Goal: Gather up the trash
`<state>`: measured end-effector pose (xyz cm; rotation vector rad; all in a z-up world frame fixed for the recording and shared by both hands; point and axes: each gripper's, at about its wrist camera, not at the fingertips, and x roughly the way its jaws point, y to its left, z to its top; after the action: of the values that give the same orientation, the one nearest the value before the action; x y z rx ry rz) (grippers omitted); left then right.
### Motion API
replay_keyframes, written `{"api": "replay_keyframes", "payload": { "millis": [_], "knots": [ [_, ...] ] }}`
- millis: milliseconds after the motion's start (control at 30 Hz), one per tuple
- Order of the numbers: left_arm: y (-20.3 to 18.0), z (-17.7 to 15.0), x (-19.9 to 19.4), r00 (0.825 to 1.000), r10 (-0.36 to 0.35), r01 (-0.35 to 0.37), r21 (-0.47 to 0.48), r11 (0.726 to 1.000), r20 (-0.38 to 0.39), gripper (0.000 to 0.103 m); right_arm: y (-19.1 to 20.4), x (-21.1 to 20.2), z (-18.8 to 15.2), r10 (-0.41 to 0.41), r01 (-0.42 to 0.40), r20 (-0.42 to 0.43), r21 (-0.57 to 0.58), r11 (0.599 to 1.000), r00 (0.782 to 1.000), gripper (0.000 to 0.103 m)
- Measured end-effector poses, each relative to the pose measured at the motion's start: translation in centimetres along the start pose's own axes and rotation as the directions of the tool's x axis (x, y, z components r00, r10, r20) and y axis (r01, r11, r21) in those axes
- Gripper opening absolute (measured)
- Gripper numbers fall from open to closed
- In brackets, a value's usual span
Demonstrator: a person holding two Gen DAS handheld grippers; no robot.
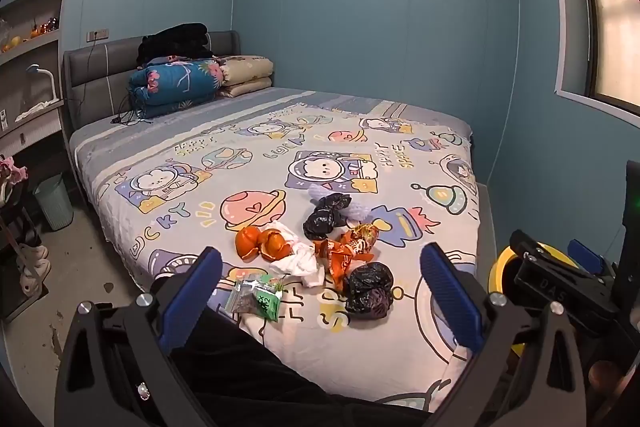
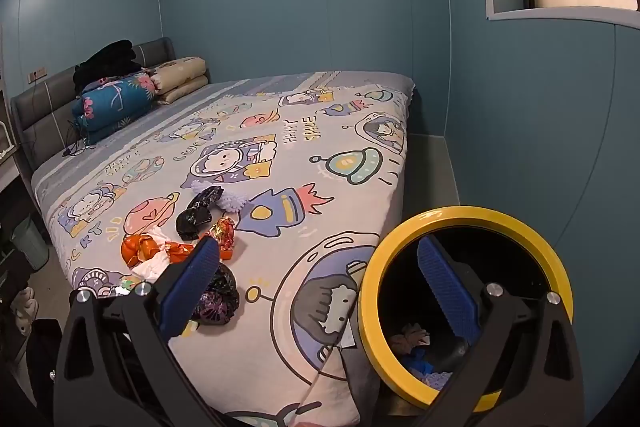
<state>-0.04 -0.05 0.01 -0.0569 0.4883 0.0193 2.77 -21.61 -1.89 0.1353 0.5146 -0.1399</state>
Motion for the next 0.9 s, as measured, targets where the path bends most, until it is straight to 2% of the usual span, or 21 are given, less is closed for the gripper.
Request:
{"api": "replay_keyframes", "payload": {
  "millis": [433,900],
  "knots": [
    [-0.1,1.3,-0.7,1.0,-0.003,0.003,-0.001,1.0,-0.004,0.096,0.0,0.3,-0.1,-0.003,0.003,-0.01,-0.003,1.0,1.0,0.095],
    [-0.1,0.9,-0.5,1.0,-0.004,0.004,0.002,1.0,-0.004,0.096,-0.2,0.1,-0.1,-0.002,0.002,-0.01,-0.002,1.0,1.0,0.095]
  ]
}}
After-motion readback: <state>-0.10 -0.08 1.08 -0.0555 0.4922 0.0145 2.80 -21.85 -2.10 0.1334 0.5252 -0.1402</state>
